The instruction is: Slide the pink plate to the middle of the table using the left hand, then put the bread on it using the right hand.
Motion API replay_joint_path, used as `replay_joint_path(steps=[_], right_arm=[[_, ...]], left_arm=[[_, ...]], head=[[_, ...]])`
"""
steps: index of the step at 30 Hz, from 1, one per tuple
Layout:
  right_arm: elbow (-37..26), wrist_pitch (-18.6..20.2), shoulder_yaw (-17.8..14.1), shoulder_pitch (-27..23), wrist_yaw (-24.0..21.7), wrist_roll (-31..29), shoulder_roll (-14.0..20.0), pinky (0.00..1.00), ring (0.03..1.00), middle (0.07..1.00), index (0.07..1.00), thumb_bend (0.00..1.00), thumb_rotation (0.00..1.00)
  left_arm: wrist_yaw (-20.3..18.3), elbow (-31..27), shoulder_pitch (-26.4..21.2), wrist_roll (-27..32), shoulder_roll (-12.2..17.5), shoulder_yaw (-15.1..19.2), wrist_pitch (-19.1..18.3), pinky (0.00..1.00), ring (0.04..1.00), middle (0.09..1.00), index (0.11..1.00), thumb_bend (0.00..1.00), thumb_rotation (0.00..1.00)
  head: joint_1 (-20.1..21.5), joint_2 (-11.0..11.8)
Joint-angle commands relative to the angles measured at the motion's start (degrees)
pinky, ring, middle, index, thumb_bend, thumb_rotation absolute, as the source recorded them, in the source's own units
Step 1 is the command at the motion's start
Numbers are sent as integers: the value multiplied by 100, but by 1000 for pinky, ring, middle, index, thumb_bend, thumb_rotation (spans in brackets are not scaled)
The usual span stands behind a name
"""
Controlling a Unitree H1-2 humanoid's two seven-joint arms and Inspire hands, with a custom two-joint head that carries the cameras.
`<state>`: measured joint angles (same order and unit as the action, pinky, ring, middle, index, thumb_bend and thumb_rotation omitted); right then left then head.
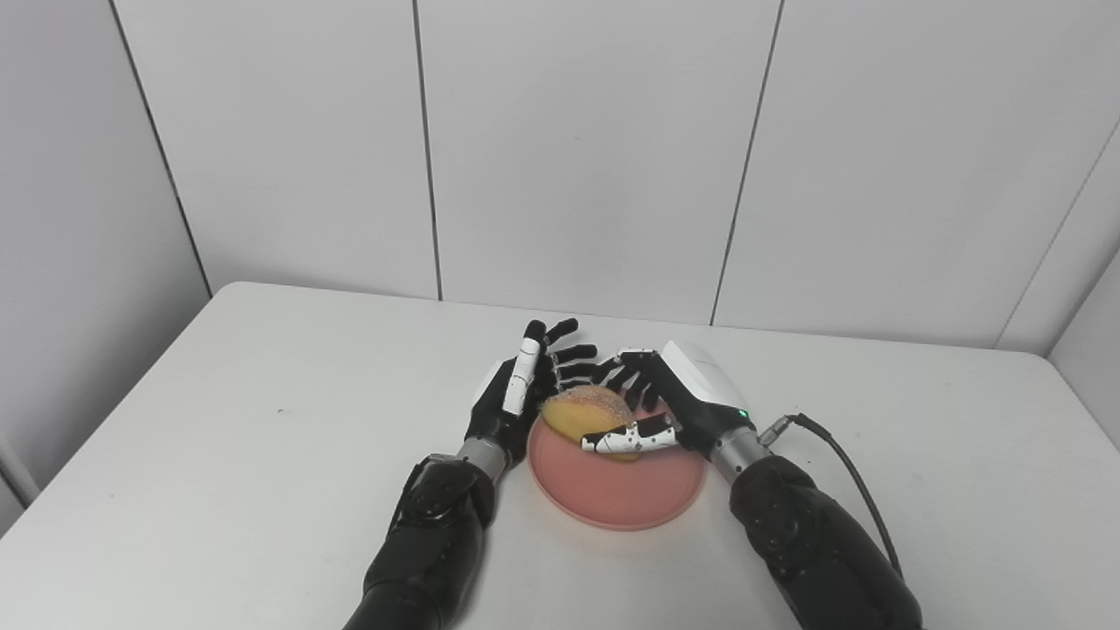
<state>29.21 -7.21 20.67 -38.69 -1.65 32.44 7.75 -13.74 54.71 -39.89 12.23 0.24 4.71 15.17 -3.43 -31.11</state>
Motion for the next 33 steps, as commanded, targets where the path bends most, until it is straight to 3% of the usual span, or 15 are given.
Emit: replay_joint_path(steps=[1,10,20,21,23,25,27,30,33], right_arm=[[-164,-286,-86,-209,267,0,17,620,702,718,754,1000,439],[-313,-308,-54,-180,430,40,31,721,801,788,785,1000,513],[-377,-302,-67,-98,637,172,-8,660,764,761,765,1000,516],[-373,-326,-77,-89,686,178,-9,642,752,755,762,1000,593],[-409,-386,-202,-16,742,-27,-57,629,742,749,763,1000,745],[-422,-467,-331,41,764,-221,-119,625,735,743,765,1000,835],[-416,-695,-717,183,789,-933,-363,644,735,743,781,1000,915],[-414,-892,-1347,381,577,-2194,-759,770,815,817,846,1000,970],[-413,-918,-1613,465,480,-2611,-875,863,892,911,932,990,999]], left_arm=[[-73,33,49,12,10,-3,-259,688,731,763,854,754,984],[-94,-7,80,6,30,9,-257,688,721,760,843,746,987],[-112,-71,138,-42,80,-19,-218,689,704,747,857,753,1000],[-106,-76,143,-43,82,-20,-213,688,703,748,852,755,993],[11,-109,158,-65,63,-6,-219,691,705,737,843,767,980],[106,-129,169,-68,40,20,-198,701,718,737,844,775,969],[369,-163,186,38,-81,191,-4,730,764,764,856,782,939],[690,-261,180,45,-228,362,201,861,857,844,895,798,910],[832,-341,178,-59,-280,358,417,964,941,925,919,805,924]], head=[[-1,-6],[81,39],[124,92],[124,92],[128,117],[134,123],[137,118],[128,109],[132,112]])
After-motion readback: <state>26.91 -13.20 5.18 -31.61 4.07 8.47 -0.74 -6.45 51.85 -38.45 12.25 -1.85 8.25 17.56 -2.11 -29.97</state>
